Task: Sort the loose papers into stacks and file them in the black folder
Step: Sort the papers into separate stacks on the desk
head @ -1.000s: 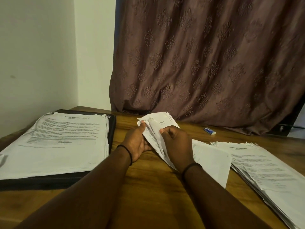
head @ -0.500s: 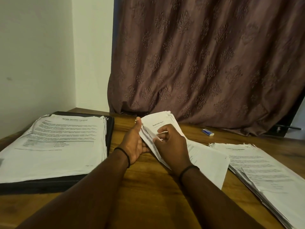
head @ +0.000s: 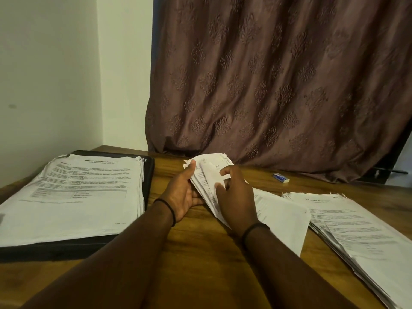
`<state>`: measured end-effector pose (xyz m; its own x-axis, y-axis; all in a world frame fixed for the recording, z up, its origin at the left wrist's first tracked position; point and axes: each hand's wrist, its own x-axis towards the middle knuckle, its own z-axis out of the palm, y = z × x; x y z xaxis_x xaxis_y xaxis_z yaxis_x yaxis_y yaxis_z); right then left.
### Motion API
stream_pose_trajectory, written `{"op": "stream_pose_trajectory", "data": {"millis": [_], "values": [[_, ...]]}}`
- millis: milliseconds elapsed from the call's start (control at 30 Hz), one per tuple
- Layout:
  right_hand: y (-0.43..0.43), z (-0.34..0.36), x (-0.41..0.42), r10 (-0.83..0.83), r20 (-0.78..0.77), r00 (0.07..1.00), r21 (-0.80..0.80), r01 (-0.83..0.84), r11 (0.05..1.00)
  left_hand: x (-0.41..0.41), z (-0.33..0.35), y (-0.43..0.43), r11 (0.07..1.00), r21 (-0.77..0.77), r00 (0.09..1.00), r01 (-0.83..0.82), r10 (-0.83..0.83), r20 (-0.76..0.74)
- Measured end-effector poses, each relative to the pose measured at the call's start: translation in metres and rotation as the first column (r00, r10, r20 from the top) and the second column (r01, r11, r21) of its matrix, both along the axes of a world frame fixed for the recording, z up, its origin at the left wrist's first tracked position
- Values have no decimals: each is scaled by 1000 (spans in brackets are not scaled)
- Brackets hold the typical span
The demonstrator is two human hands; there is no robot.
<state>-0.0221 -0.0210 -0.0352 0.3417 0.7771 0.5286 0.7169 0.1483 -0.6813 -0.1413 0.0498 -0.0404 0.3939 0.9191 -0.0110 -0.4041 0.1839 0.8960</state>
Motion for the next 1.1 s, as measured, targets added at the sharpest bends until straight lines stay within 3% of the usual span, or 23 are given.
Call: {"op": "stream_pose_trajectory", "data": {"millis": [133,367,733,900,1000,1100], "values": [[0,2,-3,-36,-28,999,21,36,999,1,0,-1,998,-51,1000,-27,27,-4],[4,-4,-1,-14,77,997,115,5,993,0,-2,0,998,-53,999,-41,42,19],[-2,-3,-1,88,190,978,-43,-81,996,0,-2,-1,999,-36,999,-39,40,24],[-3,-2,0,111,276,955,-31,-107,994,-3,-1,0,1000,-7,998,11,-10,55],[-3,-3,0,184,335,924,-85,-165,983,-3,0,-1,1000,5,997,21,-21,81],[-2,-7,-4,246,499,831,-116,-218,969,-3,0,0,999,-24,988,29,-25,153]]}}
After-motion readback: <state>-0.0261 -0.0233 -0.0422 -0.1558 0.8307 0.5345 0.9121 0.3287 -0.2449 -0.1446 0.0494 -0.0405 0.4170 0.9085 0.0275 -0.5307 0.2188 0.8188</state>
